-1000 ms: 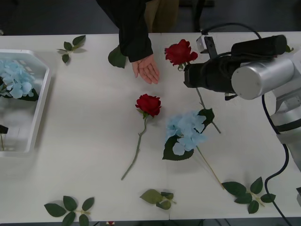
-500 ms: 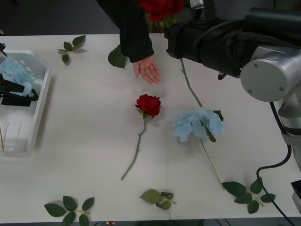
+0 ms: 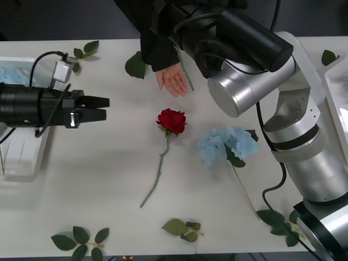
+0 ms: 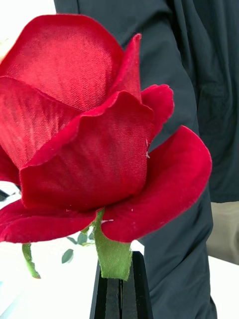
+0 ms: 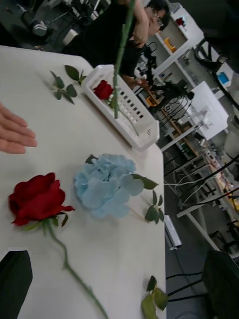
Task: Place the red flowers into the right box and the blue flowers into the left box. If a person shows an open palm, hand one flower to the person first, then continue sorting.
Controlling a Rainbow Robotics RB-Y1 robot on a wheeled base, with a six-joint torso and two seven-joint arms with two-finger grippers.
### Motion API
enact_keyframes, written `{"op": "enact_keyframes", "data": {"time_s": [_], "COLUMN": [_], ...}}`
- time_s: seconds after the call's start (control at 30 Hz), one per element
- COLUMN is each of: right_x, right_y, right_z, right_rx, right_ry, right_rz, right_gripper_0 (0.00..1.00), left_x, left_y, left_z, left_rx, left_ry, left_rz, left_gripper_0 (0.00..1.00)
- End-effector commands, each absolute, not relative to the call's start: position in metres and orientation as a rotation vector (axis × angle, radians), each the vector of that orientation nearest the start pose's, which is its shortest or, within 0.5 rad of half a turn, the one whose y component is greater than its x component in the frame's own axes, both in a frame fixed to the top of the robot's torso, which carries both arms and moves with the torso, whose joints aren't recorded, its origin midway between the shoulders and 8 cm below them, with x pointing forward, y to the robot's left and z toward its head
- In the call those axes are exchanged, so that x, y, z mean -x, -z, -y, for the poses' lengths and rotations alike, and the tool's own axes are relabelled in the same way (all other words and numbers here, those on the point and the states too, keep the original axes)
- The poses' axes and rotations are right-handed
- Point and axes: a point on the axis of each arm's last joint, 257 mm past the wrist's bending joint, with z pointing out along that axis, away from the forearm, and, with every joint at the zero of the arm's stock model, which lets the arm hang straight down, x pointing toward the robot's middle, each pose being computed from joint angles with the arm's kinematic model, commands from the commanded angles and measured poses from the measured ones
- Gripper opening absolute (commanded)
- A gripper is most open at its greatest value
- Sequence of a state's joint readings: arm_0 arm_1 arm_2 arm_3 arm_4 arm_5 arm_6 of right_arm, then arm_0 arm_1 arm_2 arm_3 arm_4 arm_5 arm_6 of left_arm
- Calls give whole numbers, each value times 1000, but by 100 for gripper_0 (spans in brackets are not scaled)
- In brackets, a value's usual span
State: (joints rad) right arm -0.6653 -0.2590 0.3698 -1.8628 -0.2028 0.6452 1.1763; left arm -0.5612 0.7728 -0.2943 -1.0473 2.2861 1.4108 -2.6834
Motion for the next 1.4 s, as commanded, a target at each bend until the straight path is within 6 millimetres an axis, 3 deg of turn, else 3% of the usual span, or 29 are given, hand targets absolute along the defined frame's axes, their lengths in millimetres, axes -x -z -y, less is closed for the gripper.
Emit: {"op": "enact_keyframes", "data": {"time_s": [0.03,0.1,0.23,1.4], "right_x": [-555,-560,-567,-568], "right_y": [-85,-83,-78,-78], "right_z": [-52,-50,-46,-44], "right_rx": [367,341,316,295], "right_ry": [-568,-579,-586,-624], "right_rz": [-1383,-1398,-1417,-1429], "right_gripper_0": [0,0,0,0], "left_x": [-457,-458,-459,-456], "left_y": [127,135,143,145], "left_z": [-112,-90,-71,-71], "left_rx": [-938,-931,-935,-945], "left_ry": [1386,1403,1409,1418], "left_rz": [-1621,-1633,-1649,-1656], "left_gripper_0": [100,100,100,100]}}
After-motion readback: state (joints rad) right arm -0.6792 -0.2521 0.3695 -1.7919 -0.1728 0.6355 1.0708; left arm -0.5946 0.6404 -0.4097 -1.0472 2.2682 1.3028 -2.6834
